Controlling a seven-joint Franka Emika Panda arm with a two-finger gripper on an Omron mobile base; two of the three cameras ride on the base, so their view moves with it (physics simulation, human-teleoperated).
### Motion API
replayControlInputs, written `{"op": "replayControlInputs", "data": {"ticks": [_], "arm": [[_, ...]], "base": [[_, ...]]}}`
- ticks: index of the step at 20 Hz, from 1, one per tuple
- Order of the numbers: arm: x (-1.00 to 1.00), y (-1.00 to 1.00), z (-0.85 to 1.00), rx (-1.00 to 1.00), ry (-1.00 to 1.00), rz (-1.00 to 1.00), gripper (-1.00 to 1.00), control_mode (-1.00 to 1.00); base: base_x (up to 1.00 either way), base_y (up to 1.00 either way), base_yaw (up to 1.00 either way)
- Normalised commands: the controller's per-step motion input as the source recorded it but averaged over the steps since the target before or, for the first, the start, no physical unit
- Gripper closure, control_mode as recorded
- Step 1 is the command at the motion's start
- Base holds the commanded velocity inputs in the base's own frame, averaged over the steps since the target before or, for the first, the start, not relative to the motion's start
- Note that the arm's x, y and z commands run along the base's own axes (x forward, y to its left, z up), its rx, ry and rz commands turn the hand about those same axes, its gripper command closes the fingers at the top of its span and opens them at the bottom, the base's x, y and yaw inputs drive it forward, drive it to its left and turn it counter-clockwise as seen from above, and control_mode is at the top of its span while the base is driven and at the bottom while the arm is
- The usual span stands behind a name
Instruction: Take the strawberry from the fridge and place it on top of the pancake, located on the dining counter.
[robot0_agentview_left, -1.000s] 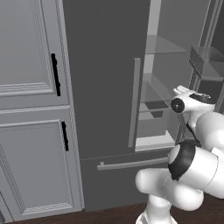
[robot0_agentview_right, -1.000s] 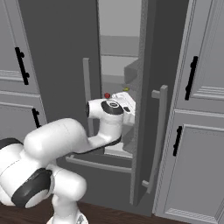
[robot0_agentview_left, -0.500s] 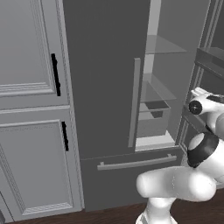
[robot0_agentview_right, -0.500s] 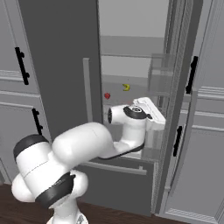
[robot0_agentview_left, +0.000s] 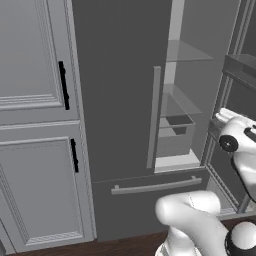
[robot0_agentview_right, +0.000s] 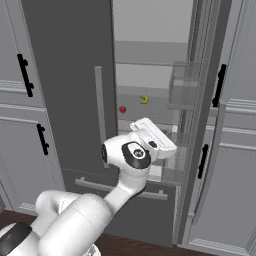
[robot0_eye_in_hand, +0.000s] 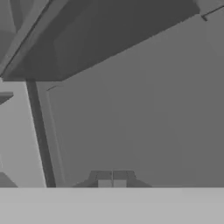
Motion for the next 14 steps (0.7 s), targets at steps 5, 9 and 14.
{"op": "replayControlInputs", "data": {"ticks": [5,9,14], "arm": [[-0.70,0.97,0.78,0.00,0.09,0.20,1.00,-1.00],[-0.81,0.85,0.85,0.00,0.12,0.20,1.00,-1.00],[-0.65,0.76,0.87,0.04,0.24,0.20,1.00,-1.00]], "base": [[0.00,0.00,0.00],[0.00,0.00,0.00],[0.00,0.00,0.00]]}}
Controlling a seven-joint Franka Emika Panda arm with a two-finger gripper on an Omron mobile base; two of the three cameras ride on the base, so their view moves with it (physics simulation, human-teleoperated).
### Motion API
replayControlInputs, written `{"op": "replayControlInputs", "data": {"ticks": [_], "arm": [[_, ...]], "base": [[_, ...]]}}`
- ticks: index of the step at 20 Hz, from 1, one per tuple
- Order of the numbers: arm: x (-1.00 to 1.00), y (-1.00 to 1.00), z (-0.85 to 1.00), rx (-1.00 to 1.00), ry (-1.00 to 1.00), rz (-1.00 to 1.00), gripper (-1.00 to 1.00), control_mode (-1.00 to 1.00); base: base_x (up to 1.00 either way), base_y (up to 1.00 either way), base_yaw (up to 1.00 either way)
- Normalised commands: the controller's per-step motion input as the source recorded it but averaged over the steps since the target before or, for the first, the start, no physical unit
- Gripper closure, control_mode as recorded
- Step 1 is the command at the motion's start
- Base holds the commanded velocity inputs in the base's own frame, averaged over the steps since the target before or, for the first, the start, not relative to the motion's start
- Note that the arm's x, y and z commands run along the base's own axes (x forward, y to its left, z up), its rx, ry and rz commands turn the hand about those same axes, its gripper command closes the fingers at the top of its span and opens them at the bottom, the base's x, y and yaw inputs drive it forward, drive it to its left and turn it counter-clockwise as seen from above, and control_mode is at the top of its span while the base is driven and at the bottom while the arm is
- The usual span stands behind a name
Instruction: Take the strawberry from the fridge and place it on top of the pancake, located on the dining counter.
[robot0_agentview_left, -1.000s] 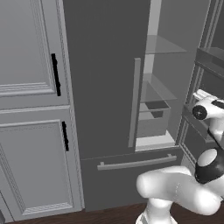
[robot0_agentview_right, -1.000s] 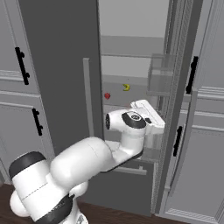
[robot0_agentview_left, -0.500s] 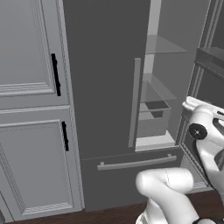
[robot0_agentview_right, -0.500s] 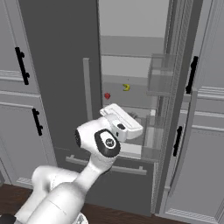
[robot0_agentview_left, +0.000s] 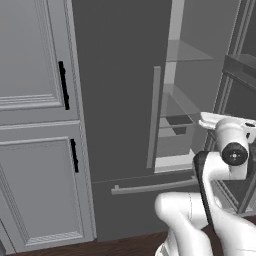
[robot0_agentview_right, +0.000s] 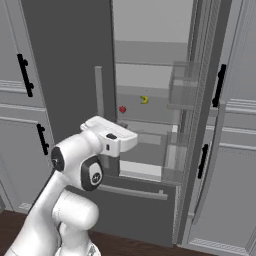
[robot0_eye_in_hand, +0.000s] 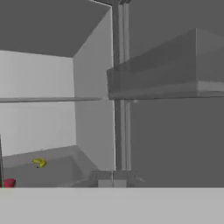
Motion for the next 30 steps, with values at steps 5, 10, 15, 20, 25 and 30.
{"op": "replayControlInputs", "data": {"ticks": [5,10,15,20,25,30], "arm": [[-0.52,0.47,0.77,0.04,0.40,0.17,1.00,-1.00],[-0.29,0.23,0.26,0.03,0.47,0.17,1.00,-1.00],[-0.11,0.31,-0.07,0.01,0.27,0.20,-1.00,-1.00],[0.05,0.38,-0.38,0.00,0.10,0.19,-1.00,-1.00],[0.08,0.31,-0.38,0.04,-0.01,-0.05,-1.00,-1.00],[0.11,0.28,-0.35,0.06,-0.06,-0.11,-1.00,-1.00]], "base": [[0.00,0.00,0.00],[0.00,0.00,0.00],[0.00,0.00,0.00],[0.00,0.00,0.00],[0.00,0.00,0.00],[0.00,0.00,0.00]]}}
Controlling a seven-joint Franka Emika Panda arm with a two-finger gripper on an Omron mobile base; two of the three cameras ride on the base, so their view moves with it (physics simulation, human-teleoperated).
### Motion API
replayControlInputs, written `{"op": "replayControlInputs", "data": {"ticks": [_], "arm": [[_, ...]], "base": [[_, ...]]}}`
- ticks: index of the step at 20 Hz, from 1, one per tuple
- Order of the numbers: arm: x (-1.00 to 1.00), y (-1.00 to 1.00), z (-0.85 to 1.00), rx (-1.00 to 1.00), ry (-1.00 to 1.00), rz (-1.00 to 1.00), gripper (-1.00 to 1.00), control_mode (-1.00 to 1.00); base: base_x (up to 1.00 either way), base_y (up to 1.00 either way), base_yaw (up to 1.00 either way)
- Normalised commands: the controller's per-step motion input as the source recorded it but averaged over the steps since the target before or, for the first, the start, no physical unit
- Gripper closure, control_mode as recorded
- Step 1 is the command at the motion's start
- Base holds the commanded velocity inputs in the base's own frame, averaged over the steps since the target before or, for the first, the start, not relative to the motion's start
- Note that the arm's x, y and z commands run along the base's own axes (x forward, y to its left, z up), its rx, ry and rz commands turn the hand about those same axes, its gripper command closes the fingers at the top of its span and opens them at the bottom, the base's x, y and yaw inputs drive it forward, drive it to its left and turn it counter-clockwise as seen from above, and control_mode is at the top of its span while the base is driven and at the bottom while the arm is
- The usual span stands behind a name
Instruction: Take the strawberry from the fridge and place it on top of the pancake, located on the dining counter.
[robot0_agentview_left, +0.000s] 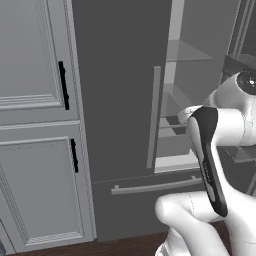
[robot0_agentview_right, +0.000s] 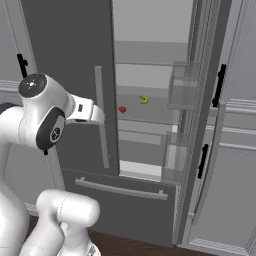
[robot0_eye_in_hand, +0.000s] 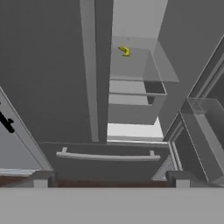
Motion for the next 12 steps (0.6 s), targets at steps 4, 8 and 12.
{"op": "replayControlInputs", "data": {"ticks": [4,8,12], "arm": [[0.52,0.37,-0.08,0.01,-0.01,-0.03,-1.00,-1.00],[0.67,0.27,0.00,-0.03,0.00,0.00,-1.00,-1.00],[0.59,0.13,0.00,-0.02,0.00,0.00,-1.00,-1.00]], "base": [[0.00,0.00,0.00],[0.00,0.00,0.00],[0.00,0.00,0.00]]}}
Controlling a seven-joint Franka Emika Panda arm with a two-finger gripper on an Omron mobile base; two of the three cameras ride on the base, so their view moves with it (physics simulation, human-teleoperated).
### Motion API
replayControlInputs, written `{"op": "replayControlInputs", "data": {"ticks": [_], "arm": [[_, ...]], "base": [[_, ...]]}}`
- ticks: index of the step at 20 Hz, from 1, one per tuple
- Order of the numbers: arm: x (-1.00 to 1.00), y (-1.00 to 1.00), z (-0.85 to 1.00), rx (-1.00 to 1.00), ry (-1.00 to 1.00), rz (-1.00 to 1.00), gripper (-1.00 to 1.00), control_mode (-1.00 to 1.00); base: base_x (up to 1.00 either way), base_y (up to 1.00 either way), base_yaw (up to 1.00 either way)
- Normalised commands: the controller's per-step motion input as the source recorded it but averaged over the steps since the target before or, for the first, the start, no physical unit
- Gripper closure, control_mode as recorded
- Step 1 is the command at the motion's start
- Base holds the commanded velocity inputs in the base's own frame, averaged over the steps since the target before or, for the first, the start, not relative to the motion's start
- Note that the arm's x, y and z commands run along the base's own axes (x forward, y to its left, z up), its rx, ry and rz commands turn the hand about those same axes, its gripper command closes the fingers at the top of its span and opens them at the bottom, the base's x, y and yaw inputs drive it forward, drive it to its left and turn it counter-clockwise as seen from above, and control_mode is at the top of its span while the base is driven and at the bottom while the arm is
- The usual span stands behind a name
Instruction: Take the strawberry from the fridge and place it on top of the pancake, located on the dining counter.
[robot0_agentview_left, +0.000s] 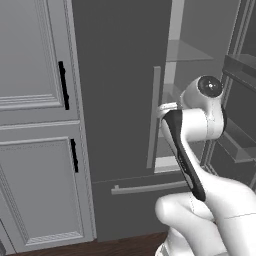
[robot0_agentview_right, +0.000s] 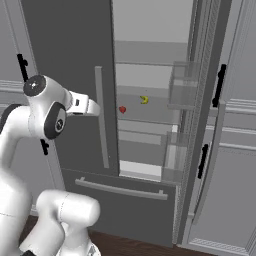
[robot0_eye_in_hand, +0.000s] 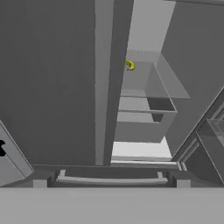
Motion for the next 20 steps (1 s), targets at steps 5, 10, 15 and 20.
{"op": "replayControlInputs", "data": {"ticks": [5,10,15,20], "arm": [[0.35,0.00,-0.10,0.00,0.00,0.00,-1.00,-1.00],[0.17,0.04,-0.32,0.00,0.00,0.00,-1.00,-1.00],[0.50,0.04,-0.21,0.00,0.00,0.00,-1.00,-1.00],[0.50,0.03,-0.22,0.00,0.00,0.00,-1.00,-1.00]], "base": [[0.00,0.00,0.00],[0.00,0.00,0.00],[0.00,0.00,0.00],[0.00,0.00,0.00]]}}
